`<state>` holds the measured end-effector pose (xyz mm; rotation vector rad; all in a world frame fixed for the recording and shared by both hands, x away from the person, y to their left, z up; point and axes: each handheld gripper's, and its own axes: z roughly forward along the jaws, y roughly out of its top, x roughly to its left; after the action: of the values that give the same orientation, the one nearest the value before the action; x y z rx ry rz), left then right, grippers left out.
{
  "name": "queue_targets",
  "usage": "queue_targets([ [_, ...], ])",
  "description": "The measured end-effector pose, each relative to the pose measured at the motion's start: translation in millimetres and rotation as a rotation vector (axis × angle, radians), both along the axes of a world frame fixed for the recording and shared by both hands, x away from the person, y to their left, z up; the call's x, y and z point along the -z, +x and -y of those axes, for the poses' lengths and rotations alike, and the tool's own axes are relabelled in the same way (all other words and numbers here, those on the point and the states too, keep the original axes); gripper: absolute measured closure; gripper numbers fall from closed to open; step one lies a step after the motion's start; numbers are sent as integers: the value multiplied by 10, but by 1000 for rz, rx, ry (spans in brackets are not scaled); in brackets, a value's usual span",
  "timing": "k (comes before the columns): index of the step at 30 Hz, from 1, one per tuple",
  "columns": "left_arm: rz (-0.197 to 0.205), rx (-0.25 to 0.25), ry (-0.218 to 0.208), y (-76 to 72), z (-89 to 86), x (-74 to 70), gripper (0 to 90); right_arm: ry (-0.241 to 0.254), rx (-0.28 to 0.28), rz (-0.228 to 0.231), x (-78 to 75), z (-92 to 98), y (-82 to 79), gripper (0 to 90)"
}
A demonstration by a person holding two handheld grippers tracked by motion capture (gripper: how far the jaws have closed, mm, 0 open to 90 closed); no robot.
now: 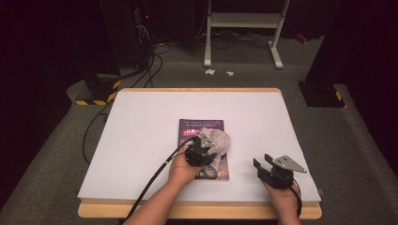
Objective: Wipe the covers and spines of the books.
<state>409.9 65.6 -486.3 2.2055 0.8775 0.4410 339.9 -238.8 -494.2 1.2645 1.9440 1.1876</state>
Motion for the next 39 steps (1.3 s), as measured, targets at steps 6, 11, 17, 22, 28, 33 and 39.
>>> queue_targets([
  [6, 13, -122, 25, 32, -586, -9, 630, -4, 0, -1, 0, -14, -6, 476],
  [11, 17, -184, 32, 37, -893, -35, 630, -8, -2, -5, 12, -34, -2, 476],
  [17, 25, -210, 49, 6, -1017, -61, 630, -7, 1, -5, 10, -30, -8, 476],
  [22, 10, -179, 58, -16, -918, -62, 634, -4, 1, -5, 11, -22, -6, 477],
  [28, 4, -111, 66, -26, -553, -33, 637, -6, -7, -5, 11, -39, -6, 477],
  [33, -12, -64, 32, -1, -288, -21, 637, -5, -10, 0, 3, -39, -9, 477],
  [39, -24, 18, -15, 19, 242, -2, 637, 5, -5, 7, -10, 2, -2, 478],
])
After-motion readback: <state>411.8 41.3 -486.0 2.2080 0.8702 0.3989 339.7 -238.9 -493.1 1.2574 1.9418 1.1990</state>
